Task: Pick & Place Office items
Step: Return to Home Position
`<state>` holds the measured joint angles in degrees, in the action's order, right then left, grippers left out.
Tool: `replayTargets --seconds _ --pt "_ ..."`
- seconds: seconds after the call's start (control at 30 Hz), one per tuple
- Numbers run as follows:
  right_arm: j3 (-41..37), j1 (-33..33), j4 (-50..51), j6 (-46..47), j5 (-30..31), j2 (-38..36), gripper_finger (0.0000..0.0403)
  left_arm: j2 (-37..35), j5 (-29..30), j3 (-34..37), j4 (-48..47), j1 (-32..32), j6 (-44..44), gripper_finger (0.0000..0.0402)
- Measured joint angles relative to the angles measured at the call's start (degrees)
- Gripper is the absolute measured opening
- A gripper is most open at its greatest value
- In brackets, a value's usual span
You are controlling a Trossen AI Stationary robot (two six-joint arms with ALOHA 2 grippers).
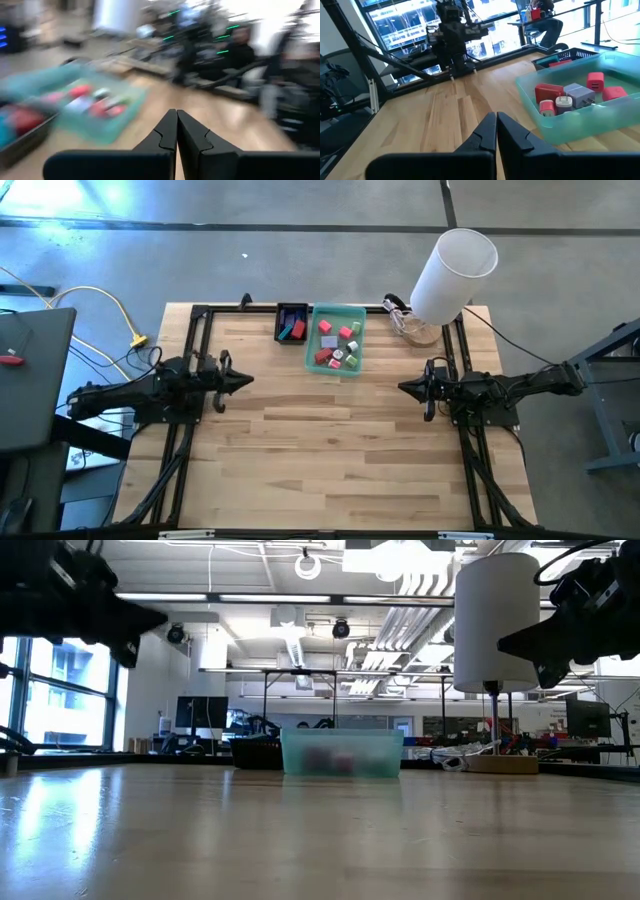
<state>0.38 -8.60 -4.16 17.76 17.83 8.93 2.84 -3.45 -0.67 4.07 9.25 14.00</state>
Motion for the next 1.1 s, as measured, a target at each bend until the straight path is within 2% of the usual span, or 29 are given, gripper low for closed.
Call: replayTargets --seconds 0.07,0.13,0.37,1.1 --pt "-0.02 0.0 0.0 0.0 0.0 0.0 0.0002 0.01 6.68 0.0 -3.33 -1.41 0.38 0.0" --pt "-0.02 -0.01 0.02 0.0 0.01 0.0 0.0002 0.42 8.08 0.0 -3.35 -2.5 -0.23 0.0001" --pt "-0.06 -0.01 0.04 0.0 0.02 0.0 0.0002 0.56 7.88 0.05 -3.42 -4.76 -0.43 0.0001" --pt "-0.07 -0.02 0.07 0.0 0.02 0.0 0.0002 0.56 7.87 0.09 -3.41 -4.8 -0.28 0.0001"
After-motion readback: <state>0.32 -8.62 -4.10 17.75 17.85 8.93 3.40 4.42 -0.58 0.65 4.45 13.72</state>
